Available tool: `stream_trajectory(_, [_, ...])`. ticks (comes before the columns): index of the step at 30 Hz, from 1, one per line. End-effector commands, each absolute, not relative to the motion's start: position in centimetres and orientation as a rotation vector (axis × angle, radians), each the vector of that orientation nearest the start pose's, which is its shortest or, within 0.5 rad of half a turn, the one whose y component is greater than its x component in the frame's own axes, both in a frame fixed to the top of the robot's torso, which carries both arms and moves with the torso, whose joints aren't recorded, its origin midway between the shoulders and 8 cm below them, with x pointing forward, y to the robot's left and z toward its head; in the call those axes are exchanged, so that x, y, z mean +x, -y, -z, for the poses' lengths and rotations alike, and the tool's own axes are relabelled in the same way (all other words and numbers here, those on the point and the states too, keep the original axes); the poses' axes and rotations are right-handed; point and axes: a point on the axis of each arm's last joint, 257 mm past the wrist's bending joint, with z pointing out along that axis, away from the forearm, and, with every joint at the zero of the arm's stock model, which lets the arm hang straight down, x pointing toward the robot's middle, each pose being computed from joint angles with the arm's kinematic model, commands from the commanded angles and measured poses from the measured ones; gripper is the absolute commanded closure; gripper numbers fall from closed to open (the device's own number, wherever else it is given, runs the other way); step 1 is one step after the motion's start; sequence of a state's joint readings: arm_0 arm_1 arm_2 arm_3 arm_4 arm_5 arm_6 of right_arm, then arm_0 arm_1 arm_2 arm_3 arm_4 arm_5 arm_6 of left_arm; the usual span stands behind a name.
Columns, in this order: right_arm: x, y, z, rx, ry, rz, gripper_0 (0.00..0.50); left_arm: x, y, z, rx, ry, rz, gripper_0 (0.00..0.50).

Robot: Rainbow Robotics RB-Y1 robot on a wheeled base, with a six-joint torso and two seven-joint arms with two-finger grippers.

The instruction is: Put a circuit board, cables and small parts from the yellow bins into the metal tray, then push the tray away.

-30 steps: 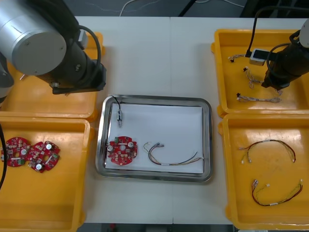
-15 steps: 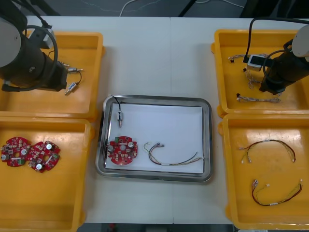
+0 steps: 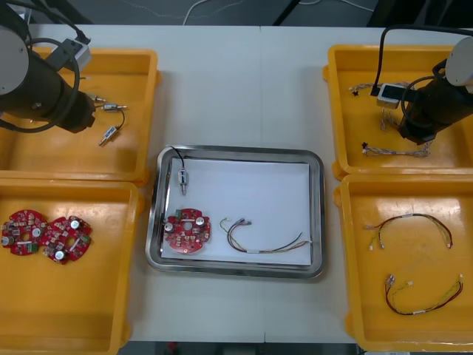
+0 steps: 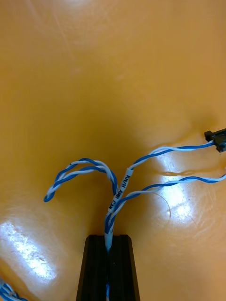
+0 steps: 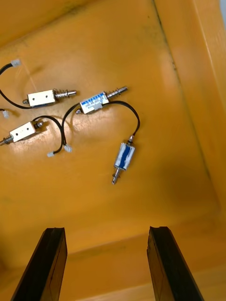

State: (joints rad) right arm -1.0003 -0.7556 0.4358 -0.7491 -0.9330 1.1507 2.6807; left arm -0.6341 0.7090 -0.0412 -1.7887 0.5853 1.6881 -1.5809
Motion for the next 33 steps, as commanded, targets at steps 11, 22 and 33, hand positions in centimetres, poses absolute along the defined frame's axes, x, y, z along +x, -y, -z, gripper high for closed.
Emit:
stream_trajectory(11, [60.8, 37.4, 11.8, -1.476, -2.199, 0.379, 0.5, 55.3, -33.0, 12.5, 0.576, -2.367, -0.252, 0.0])
stream_trajectory(22, [57.5, 38.1, 6.6, -1.461, -2.222, 0.29, 0.5, 57.3, -30.9, 16.3, 0.617, -2.316, -0.207, 0.0])
stream_trajectory(33, [54.5, 35.4, 4.5, -1.554, -2.185, 0.313, 0.5, 57.5, -29.6, 18.3, 0.653, -2.317, -0.185, 0.0])
